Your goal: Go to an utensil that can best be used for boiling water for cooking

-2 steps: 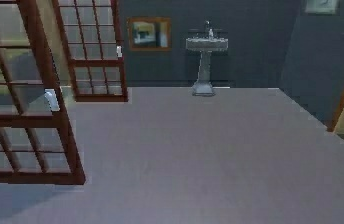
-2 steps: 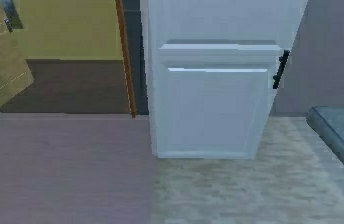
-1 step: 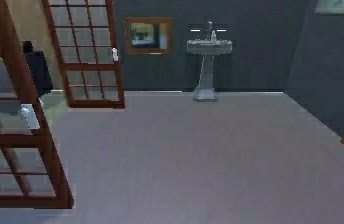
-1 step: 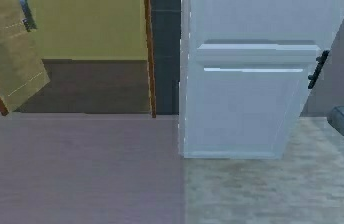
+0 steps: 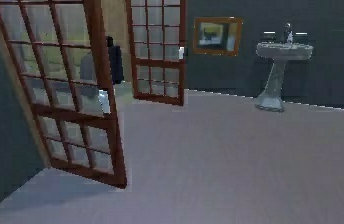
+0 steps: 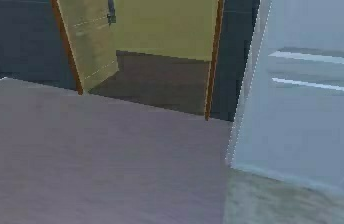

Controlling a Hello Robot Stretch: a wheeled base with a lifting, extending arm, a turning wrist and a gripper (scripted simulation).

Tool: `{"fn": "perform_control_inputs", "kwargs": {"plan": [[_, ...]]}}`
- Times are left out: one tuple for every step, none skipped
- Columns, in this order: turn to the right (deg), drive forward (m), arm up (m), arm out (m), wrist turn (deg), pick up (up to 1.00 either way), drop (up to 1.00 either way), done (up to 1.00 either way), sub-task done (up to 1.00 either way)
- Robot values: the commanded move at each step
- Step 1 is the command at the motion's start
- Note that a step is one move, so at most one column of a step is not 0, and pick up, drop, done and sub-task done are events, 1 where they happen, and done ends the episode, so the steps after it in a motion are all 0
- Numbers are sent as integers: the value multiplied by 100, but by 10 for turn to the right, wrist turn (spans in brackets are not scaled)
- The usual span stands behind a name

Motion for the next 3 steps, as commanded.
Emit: {"fn": "perform_control_inputs", "kwargs": {"plan": [[0, 100, 0, 0, 0, 0, 0, 0, 0], [0, 50, 0, 0, 0, 0, 0, 0, 0], [-90, 0, 0, 0, 0, 0, 0, 0, 0]]}}
